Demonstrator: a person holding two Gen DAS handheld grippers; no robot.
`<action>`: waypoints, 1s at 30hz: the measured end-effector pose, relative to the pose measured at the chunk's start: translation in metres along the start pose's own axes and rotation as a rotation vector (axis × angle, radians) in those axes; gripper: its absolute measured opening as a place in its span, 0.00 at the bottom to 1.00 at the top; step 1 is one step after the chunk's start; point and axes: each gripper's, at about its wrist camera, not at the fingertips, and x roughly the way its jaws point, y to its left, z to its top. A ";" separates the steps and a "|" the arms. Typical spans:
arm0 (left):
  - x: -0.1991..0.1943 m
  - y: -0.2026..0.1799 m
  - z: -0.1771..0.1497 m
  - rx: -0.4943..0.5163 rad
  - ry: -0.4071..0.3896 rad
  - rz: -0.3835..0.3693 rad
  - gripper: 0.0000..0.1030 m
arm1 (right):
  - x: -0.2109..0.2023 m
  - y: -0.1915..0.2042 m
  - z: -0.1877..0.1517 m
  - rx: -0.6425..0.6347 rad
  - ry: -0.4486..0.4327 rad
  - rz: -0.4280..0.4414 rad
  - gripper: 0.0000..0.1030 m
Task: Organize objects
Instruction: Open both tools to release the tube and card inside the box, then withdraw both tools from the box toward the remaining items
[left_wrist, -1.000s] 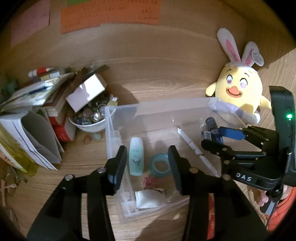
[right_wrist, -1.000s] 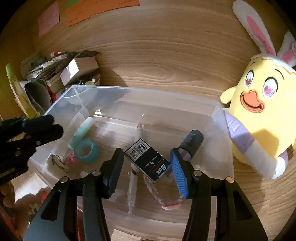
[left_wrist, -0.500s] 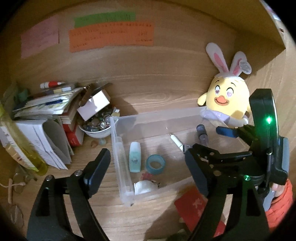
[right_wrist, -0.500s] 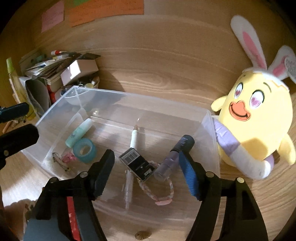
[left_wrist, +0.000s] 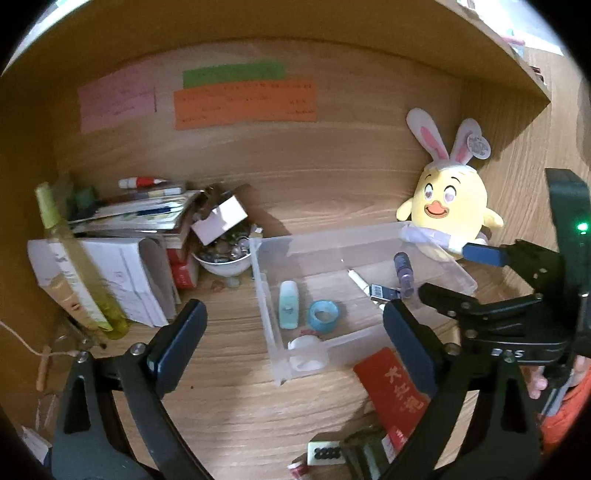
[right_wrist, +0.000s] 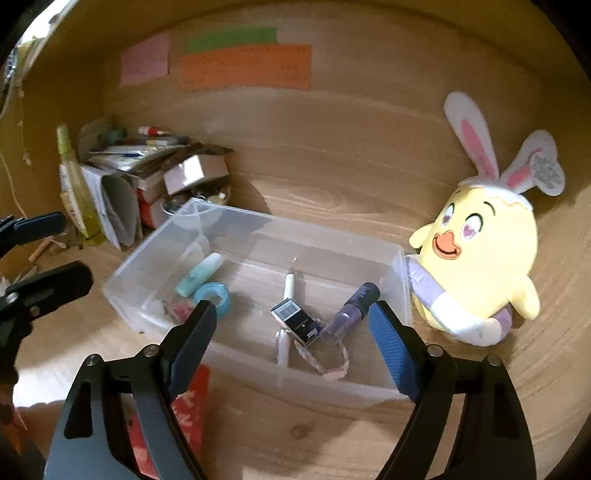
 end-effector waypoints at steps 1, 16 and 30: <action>-0.002 0.001 -0.002 -0.002 -0.001 0.001 0.95 | -0.006 0.001 -0.003 0.002 -0.005 0.005 0.82; -0.003 0.016 -0.058 -0.054 0.128 0.002 0.95 | -0.013 0.033 -0.061 -0.012 0.103 0.072 0.83; -0.011 0.011 -0.094 -0.139 0.175 -0.048 0.95 | -0.020 0.057 -0.097 0.017 0.158 0.184 0.83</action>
